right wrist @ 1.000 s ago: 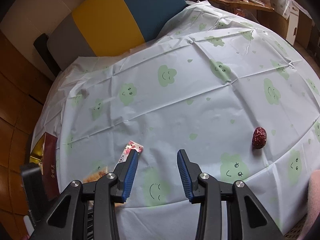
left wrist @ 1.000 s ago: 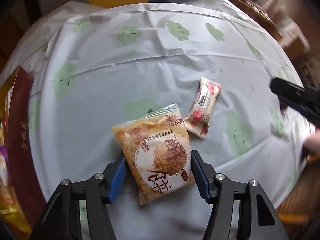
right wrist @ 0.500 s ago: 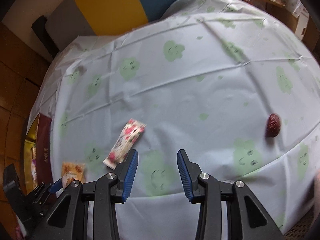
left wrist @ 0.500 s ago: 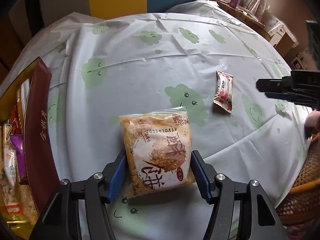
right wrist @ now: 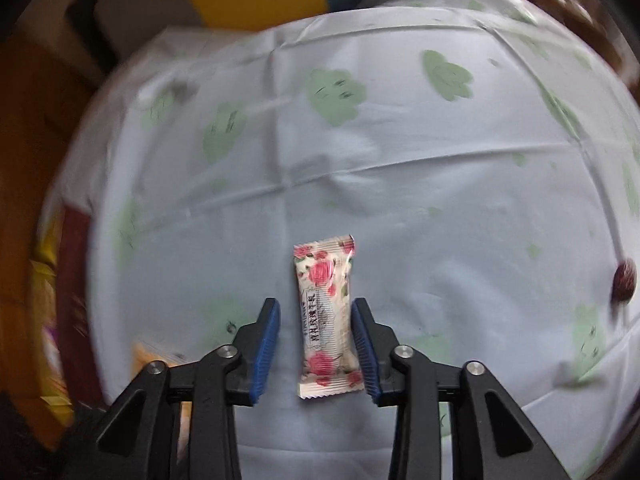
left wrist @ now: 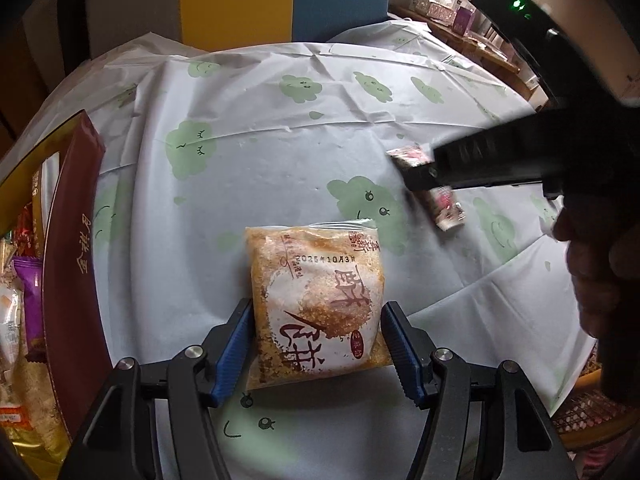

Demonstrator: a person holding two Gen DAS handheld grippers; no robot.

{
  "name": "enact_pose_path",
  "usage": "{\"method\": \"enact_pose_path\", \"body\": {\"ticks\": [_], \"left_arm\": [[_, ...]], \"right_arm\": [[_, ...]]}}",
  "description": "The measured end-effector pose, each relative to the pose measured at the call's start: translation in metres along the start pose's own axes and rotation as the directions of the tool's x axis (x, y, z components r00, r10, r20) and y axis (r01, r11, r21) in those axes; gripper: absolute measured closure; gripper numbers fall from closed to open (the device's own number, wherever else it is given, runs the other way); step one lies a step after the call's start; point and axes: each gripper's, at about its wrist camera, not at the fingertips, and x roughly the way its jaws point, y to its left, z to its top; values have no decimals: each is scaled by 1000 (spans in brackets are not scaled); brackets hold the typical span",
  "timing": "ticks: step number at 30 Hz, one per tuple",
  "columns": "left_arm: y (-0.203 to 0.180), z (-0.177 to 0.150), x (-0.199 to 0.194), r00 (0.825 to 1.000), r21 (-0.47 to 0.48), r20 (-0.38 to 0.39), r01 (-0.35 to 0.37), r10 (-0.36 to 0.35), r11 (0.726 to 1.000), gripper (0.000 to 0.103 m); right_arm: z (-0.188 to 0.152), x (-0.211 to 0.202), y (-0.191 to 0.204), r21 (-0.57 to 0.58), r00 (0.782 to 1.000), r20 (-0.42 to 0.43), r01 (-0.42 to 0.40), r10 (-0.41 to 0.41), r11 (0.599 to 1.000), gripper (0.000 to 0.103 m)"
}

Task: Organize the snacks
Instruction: 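Carry the round pastry bag into the gold tray and open the left tool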

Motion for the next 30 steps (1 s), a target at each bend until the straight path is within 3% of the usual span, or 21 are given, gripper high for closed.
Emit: {"method": "enact_pose_path", "body": {"ticks": [4,8,10,12,15,18,23,30], "left_arm": [[0,0,0,1000,-4,9,10,-10,1000,38],[-2,-3,-1,1000,5,20,12,-12,1000,36],[-4,-4,-1,1000,14,25,2,-2,1000,36],[-4,-3,-1,1000,21,24,0,0,1000,36],[1,-1,-2,999,2,22,31,-31,1000,36],[10,0,-4,997,-24,25,77,-76,997,38],[13,0,-6,996,-29,29,85,-84,996,45],[-1,-7,-9,998,-10,58,29,-28,1000,47]], "right_arm": [[-11,-11,15,-204,1000,-4,24,-26,979,81],[-32,-14,5,-390,991,-66,83,-118,917,80],[-36,-9,-12,-380,985,-101,88,-136,921,78],[-34,-11,-30,-302,993,-113,7,-43,953,77],[-32,-8,-38,-261,993,-121,-29,-3,965,76],[-36,-9,-39,-285,995,-104,-17,-13,958,76],[-48,-11,-34,-336,996,-79,18,-47,942,76],[-61,-7,-12,-395,995,-51,57,-84,917,76]]}}
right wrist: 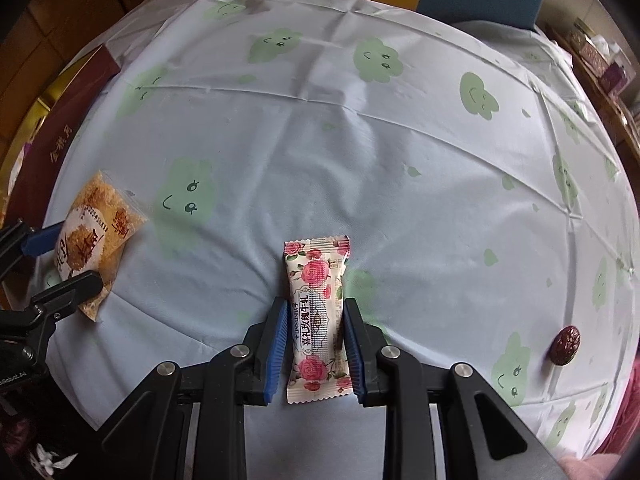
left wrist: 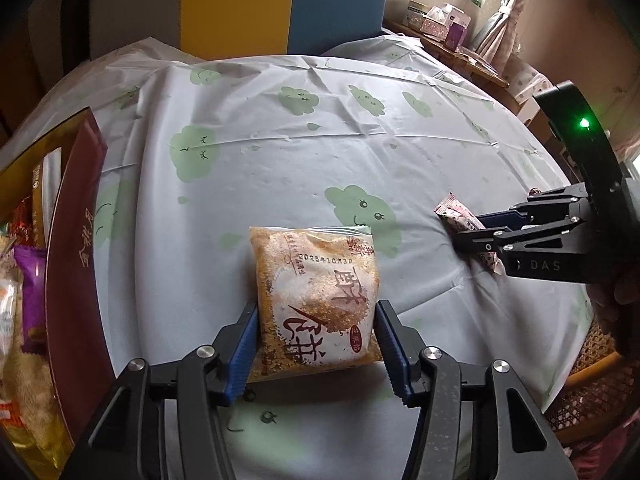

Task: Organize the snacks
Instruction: 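Carry the round pastry bag into the gold tray and open the left tool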

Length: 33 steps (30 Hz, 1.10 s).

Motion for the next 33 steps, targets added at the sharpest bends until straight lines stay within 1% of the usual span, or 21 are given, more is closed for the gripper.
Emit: {"method": "enact_pose_path", "body": {"ticks": [3,4,7,10,15,24,29,33], "left_arm": [[-10,-7,-2,996,42,41,-80,78,996,46],[-17,-9,-3,992,64,58,-116,113,991,46],[-25,-13,-4,984,105,90,-164,155,981,47],[-21,-13,-8,987,88,94,-142,134,986,47],[-16,-15,-17,985,55,98,-145,139,988,47],[-10,-13,-55,976,-1,162,-147,145,989,47],[-1,-13,-75,971,-36,191,-141,145,989,47],[8,-13,-86,969,-64,205,-130,141,989,47]], "right_arm": [[-2,1,4,-8,1000,2,5,-5,1000,76],[-1,2,9,-8,1000,2,5,-5,1000,76],[-1,-1,9,-9,1000,6,6,-6,1000,76],[-2,-2,11,-32,1000,15,27,-27,999,76],[-5,0,18,-59,998,26,54,-53,997,76],[-11,2,30,-82,996,43,86,-82,993,76],[-15,1,38,-109,993,57,111,-105,988,76],[-15,-5,38,-111,993,58,112,-106,987,76]]}}
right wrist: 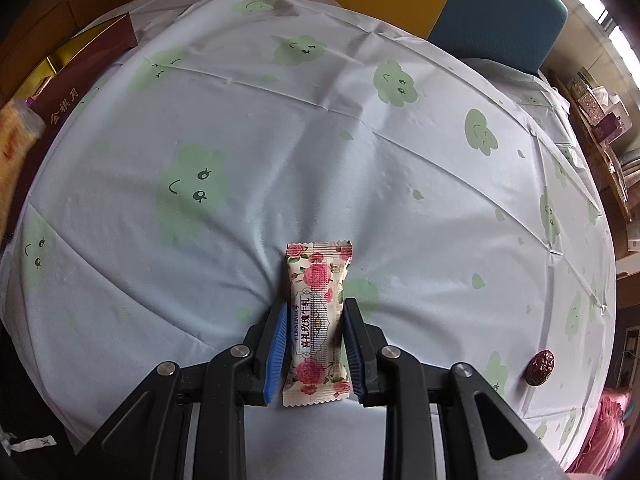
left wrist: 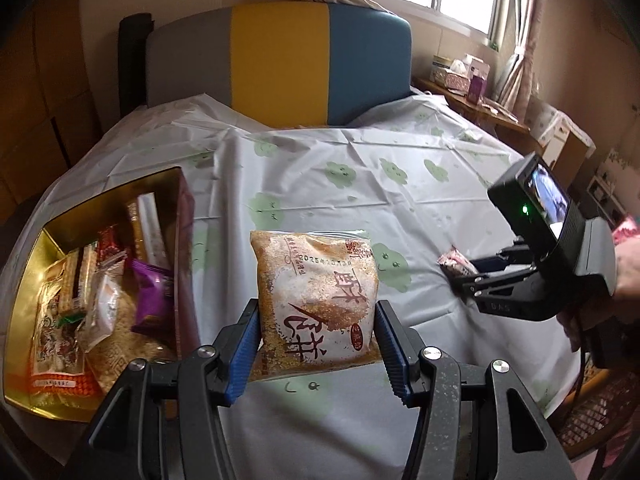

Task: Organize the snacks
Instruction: 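Carry the round pastry bag into the gold tray and open the left tool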

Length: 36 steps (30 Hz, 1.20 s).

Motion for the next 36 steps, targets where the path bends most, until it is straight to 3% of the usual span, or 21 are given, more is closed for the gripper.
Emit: {"method": "enact_pose_path", "body": {"ticks": [13,18,22,26,31,36], "left_arm": [[50,-2,-20,1000,-136,12,-5,7,991,47],[97,-1,-38,999,-256,40,-20,32,967,47],[151,-7,-56,993,-381,52,-80,108,921,47],[203,-23,-69,980,-505,26,-156,195,849,47],[243,-46,-70,975,-613,-28,-192,222,766,47],[249,-52,-58,975,-638,-46,-195,216,745,47]], "right_arm": [[-1,0,5,-24,1000,7,22,-22,999,76],[-3,-3,14,-41,999,16,37,-36,998,76],[-5,-4,15,-55,999,21,47,-45,997,76],[-6,-3,19,-67,998,25,55,-54,996,76],[-6,-4,21,-78,998,27,60,-58,995,76],[-6,-4,21,-82,998,28,63,-61,995,76]]}}
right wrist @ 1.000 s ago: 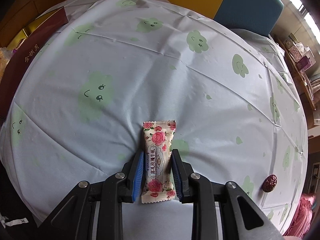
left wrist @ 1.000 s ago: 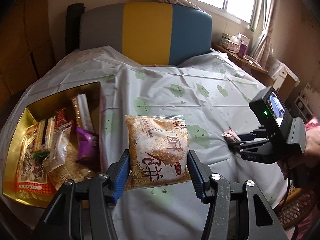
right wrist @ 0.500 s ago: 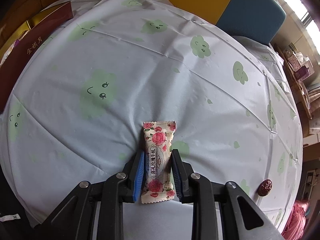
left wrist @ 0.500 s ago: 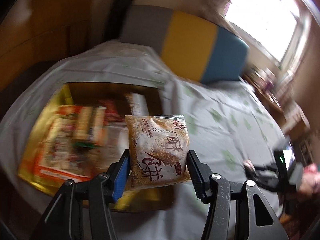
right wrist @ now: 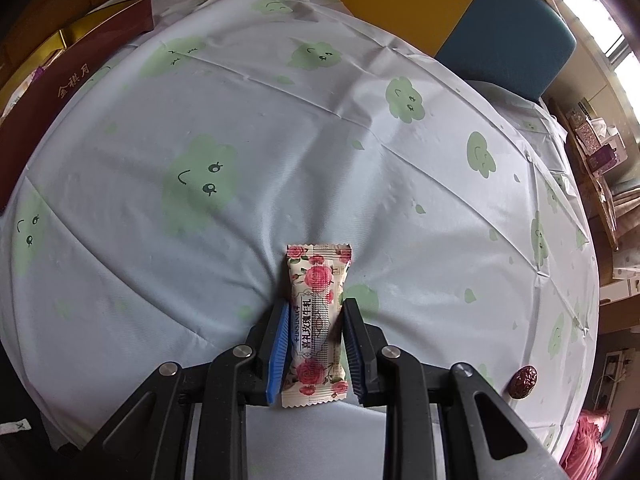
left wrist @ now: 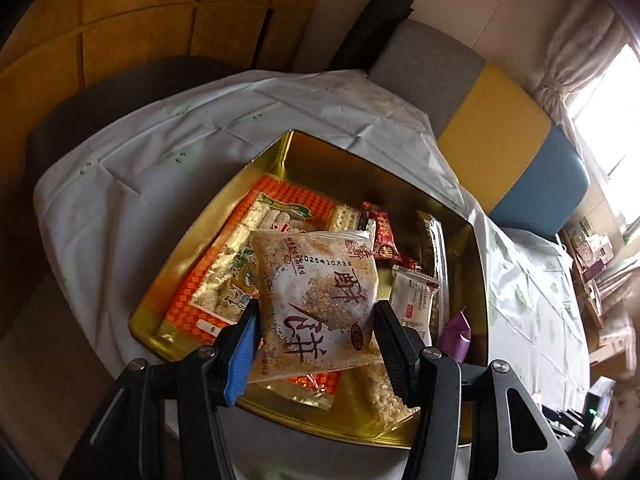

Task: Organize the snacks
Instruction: 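Carry the round pastry bag into the gold tray and open the left tool, then carry the pink floral candy into the gold tray and open the right tool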

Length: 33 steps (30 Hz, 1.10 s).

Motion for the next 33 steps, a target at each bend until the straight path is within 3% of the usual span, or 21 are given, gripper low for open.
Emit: {"method": "enact_pose_path", "body": {"ticks": [8,20,33], "left_arm": [[-11,-7,36,997,25,-67,-39,41,999,46],[-25,-23,32,992,140,-25,-123,127,983,52],[-54,-35,6,990,267,51,-137,128,954,52]], "right_arm": [[0,0,0,1,1000,0,0,0,1000,76],[0,0,-1,-4,1000,2,4,-4,1000,76],[0,0,6,-11,1000,6,22,-22,1000,76]]}}
